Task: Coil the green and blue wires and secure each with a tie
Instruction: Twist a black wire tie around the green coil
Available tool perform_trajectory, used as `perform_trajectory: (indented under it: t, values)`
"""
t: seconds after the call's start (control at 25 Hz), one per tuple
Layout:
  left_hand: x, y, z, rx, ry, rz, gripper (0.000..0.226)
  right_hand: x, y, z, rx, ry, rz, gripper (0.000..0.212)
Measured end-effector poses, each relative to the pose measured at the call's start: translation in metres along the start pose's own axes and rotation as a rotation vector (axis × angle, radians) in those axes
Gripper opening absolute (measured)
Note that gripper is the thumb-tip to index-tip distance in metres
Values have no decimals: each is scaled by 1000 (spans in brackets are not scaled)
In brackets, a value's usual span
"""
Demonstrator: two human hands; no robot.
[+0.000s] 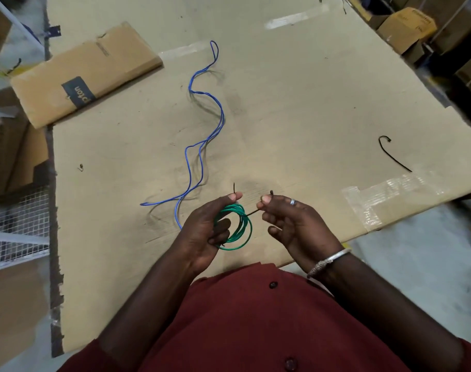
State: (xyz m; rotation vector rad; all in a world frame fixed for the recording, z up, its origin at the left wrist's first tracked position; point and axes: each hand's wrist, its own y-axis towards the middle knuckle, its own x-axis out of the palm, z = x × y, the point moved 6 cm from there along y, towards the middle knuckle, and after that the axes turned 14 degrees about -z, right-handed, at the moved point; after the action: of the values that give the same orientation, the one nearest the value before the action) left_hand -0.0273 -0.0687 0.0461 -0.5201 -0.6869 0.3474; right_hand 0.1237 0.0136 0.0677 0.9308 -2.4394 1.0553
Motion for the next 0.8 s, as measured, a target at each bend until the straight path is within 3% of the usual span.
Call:
perform_trajectory:
  t: [0.24,0.56,0.8]
  values:
    - [5,-17,3,36,262,-30,26,-10,-2,-4,-38,-354,96,22]
    - [5,-23,6,92,473,48,15,-4,-6,-10,-75,-346,33,12]
    - [7,-24,11,125,522,65,16,-8,-9,-18,-87,-755,57,7]
